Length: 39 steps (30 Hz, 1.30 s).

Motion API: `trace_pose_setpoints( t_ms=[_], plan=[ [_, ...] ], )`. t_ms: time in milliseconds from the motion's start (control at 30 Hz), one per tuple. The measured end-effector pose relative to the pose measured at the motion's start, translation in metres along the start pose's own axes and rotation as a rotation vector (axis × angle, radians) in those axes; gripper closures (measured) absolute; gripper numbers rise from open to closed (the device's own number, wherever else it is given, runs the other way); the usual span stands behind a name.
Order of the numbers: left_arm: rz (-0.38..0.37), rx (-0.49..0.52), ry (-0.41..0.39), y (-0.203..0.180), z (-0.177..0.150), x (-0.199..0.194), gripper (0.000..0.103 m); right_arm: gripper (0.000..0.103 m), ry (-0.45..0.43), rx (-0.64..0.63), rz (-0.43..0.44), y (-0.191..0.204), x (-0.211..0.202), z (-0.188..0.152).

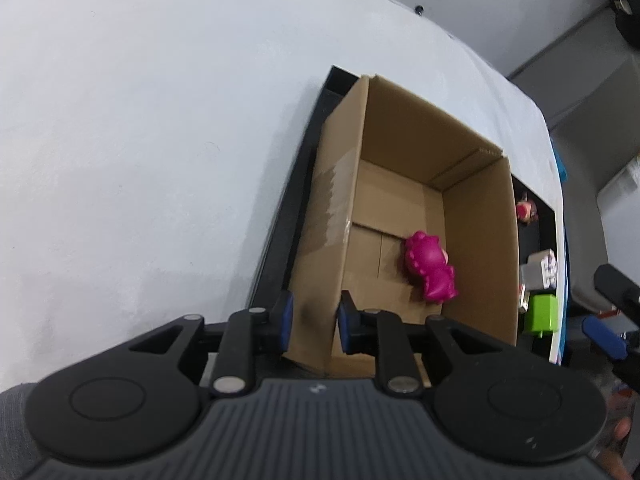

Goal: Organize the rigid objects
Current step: 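Open the right gripper to drop the dinosaur into the box, then move the right gripper back over the tray to the white charger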

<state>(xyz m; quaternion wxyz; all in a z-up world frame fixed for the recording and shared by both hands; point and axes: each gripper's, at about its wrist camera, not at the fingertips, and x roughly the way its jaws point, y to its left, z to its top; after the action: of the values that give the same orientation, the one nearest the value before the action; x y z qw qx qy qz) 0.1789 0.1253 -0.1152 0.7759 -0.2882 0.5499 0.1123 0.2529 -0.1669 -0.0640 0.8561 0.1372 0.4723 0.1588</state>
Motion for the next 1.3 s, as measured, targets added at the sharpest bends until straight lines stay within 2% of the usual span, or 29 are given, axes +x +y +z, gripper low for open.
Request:
trace_pose_setpoints(
  t_ms=[167,367,767,900,1133,1200,1300],
  plan=[
    [0.021,0.058,0.022,-0.007,0.001,0.006,0.082,0.003,-0.015,-0.007,-0.057,-0.015,-0.003,0.002],
    [0.033,0.100,0.041,-0.010,0.004,0.011,0.083,0.003,-0.049,0.028,-0.076,-0.034,-0.006,0.004],
    [0.033,0.203,0.082,-0.012,0.006,0.020,0.085,0.004,-0.106,0.078,-0.227,-0.077,0.001,0.004],
    [0.029,0.207,0.080,-0.010,0.007,0.021,0.085,0.008,-0.139,0.085,-0.260,-0.082,0.011,-0.007],
    [0.037,0.217,0.083,-0.011,0.010,0.021,0.085,0.021,-0.181,0.148,-0.317,-0.097,0.023,-0.007],
    [0.039,0.220,0.084,-0.011,0.010,0.021,0.085,0.022,-0.178,0.151,-0.344,-0.101,0.027,-0.007],
    [0.044,0.220,0.084,-0.012,0.009,0.022,0.085,0.029,-0.162,0.110,-0.361,-0.098,0.038,-0.007]
  ],
)
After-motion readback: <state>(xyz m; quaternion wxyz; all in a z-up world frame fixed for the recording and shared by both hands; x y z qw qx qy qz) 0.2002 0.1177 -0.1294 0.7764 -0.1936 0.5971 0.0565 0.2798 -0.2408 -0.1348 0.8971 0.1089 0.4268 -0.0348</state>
